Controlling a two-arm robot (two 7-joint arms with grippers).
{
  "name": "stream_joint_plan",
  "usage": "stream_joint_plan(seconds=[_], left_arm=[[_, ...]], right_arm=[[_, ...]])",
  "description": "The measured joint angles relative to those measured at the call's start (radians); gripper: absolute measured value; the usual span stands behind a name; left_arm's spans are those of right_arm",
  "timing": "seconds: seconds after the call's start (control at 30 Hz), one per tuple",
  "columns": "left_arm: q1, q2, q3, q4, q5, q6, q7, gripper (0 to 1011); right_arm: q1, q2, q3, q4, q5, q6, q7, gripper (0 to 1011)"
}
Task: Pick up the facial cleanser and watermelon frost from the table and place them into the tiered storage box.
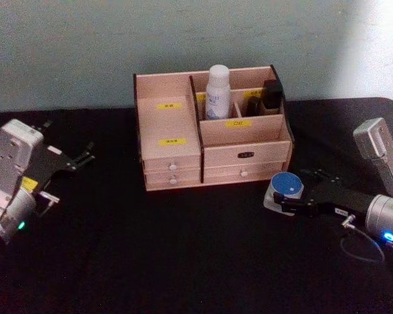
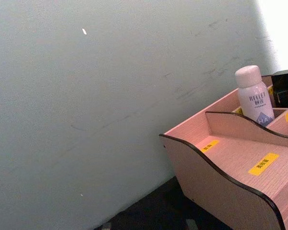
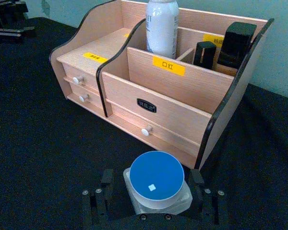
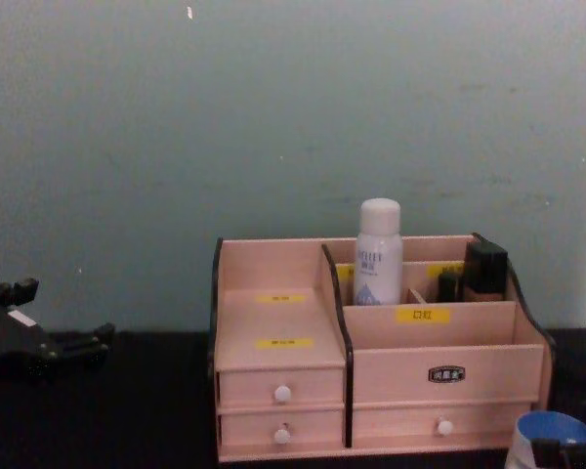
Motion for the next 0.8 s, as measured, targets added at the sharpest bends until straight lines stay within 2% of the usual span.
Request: stream_joint_plan(seconds=[0.8], left_arm=[[0.000, 0.000, 0.000, 0.000, 0.000, 0.000, 0.000, 1001]], right_arm=[[0.020, -0.024, -0.006, 0.041, -0.008, 0.011, 0.002, 1003]])
